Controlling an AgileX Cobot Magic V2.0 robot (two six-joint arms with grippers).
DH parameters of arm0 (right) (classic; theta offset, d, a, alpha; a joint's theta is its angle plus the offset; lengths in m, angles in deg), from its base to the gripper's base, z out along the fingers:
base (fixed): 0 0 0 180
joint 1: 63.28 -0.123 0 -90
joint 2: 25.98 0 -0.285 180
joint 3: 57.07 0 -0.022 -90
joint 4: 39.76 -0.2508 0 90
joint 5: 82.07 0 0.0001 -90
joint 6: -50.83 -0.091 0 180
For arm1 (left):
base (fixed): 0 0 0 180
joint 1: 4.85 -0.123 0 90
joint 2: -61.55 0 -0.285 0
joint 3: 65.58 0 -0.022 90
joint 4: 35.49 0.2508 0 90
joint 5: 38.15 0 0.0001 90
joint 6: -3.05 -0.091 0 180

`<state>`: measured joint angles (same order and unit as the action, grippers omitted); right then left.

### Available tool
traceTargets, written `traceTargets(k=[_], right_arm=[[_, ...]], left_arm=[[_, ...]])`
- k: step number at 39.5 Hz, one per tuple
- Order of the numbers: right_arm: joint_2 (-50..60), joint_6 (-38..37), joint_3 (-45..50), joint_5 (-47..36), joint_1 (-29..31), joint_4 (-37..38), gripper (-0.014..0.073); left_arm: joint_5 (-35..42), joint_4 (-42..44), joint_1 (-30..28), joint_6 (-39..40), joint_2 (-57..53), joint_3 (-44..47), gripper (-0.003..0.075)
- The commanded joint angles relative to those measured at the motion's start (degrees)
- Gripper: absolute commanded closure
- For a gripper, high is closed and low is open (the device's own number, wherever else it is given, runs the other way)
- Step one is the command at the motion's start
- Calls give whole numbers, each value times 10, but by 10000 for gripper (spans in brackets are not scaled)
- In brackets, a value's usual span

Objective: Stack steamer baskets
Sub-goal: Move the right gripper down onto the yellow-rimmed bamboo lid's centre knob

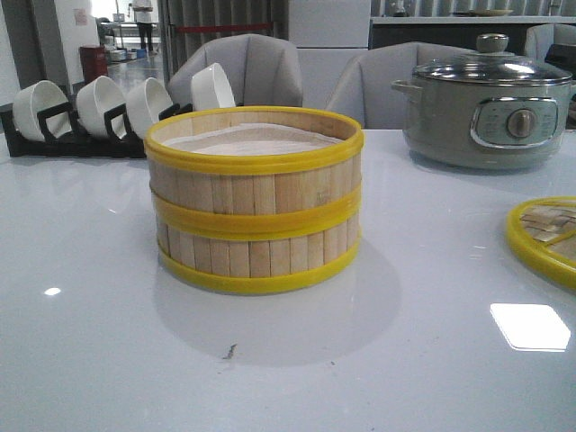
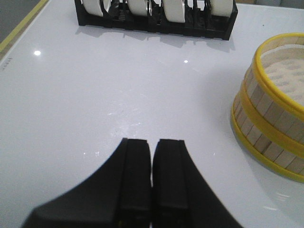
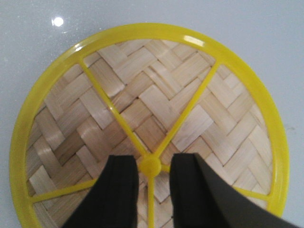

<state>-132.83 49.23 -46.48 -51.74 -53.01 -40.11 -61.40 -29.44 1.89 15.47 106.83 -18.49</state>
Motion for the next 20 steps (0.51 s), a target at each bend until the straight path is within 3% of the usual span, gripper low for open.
traceTargets(k=[1, 20], right_arm=[[18, 2, -22, -30, 3, 3, 286], [-4, 2, -22, -29, 2, -10, 286]], left_arm=[[45, 2, 5, 7, -3, -16, 636], [45, 2, 5, 7, -3, -16, 636]])
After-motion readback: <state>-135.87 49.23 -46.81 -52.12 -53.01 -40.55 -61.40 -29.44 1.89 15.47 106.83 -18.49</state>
